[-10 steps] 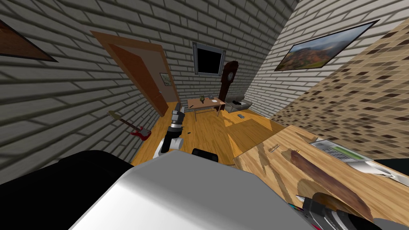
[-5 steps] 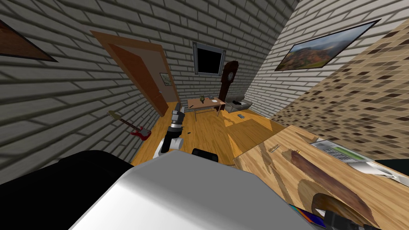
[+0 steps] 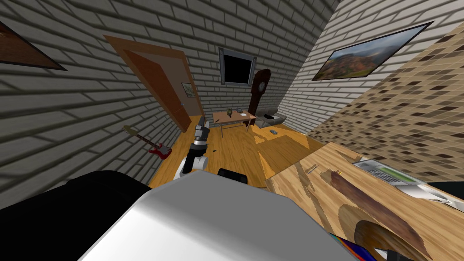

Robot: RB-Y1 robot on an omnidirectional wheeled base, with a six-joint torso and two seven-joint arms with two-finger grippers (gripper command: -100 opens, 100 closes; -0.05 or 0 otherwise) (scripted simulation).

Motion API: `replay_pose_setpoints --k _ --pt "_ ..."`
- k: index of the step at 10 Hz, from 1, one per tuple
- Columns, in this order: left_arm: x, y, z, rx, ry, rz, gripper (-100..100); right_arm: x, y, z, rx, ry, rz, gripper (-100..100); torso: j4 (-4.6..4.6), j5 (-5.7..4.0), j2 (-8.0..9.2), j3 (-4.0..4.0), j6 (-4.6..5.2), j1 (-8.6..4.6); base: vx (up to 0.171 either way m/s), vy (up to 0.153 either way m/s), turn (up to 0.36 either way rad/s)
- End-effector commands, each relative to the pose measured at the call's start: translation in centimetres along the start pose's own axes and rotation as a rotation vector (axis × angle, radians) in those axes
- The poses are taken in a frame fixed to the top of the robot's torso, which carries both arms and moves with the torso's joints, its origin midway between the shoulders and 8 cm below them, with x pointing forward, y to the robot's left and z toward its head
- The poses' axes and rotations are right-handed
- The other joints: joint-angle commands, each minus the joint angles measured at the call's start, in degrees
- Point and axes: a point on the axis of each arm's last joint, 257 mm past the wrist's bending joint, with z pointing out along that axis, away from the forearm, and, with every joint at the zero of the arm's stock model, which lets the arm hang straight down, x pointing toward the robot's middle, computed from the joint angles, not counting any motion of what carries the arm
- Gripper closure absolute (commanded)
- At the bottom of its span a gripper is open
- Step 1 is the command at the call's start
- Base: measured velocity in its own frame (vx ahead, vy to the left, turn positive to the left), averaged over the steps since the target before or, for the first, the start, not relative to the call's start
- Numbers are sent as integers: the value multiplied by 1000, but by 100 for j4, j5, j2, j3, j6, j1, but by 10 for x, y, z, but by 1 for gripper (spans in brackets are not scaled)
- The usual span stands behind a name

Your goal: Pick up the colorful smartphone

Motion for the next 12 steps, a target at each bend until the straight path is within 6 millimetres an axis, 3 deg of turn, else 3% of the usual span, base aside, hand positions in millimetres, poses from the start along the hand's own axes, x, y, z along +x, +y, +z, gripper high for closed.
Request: replay_pose_setpoints --k 1,5,6,10,11,12 --pt "0 0 0 0 0 0 0 2 8 16 -2 0 7 -100 0 0 0 0 0 0 5 -26 57" --pt "0 0 0 0 0 0 0 3 11 21 -3 1 8 -100 0 -1 0 0 1 -6 3 -20 13" --pt "0 0 0 0 0 0 0 3 11 21 -2 1 9 100 0 0 0 0 0 -2 0 0 0" --pt "0 0 0 0 0 0 0 3 10 21 -1 0 9 100 -2 -6 -2 -2 -1 -10 0 0 0" --pt "0 0 0 0 0 0 0 3 10 21 -1 1 9 0 -2 -6 -2 -2 -1 -11 0 0 0" --pt "0 0 0 0 0 0 0 1 4 8 -1 0 4 100 -2 -6 -3 -2 -1 -11 -5 28 -43"
